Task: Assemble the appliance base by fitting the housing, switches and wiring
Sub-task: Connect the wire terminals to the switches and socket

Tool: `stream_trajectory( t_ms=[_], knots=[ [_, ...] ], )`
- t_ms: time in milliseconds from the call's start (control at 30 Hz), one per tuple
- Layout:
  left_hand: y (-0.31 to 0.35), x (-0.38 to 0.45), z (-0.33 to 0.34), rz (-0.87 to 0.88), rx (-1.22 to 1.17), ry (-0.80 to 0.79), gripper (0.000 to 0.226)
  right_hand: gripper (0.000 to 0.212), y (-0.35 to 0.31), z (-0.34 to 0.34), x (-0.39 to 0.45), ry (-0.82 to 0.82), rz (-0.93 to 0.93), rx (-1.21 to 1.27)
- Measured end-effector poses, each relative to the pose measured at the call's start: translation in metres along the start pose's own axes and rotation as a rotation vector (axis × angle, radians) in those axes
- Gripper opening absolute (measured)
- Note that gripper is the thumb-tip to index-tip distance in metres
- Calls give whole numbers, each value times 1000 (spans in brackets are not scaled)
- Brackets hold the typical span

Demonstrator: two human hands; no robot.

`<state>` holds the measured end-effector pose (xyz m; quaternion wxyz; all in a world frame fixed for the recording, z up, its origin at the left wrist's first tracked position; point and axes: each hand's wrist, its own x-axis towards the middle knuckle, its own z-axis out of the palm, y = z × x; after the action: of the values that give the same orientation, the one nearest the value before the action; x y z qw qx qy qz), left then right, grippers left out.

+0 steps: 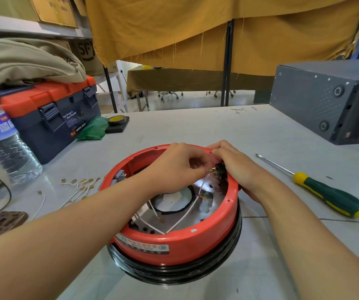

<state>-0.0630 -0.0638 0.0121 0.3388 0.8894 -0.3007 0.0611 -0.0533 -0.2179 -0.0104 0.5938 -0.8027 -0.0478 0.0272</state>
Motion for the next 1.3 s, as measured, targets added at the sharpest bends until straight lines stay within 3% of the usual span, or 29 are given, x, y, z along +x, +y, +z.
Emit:
stream_trajectory(
  t_ms=[333, 967, 1300],
  knots=[
    [0, 0, -3, -65, -11, -15, 12, 24, -1, 0, -1, 9, -5, -26],
    [0, -1, -2, -5, -14, -44, 18, 23, 0, 0, 0, -1, -7, -48],
    [-3, 0, -22, -99, 50, -68, 13, 23, -3, -5, -1, 3, -48, -92]
  ],
)
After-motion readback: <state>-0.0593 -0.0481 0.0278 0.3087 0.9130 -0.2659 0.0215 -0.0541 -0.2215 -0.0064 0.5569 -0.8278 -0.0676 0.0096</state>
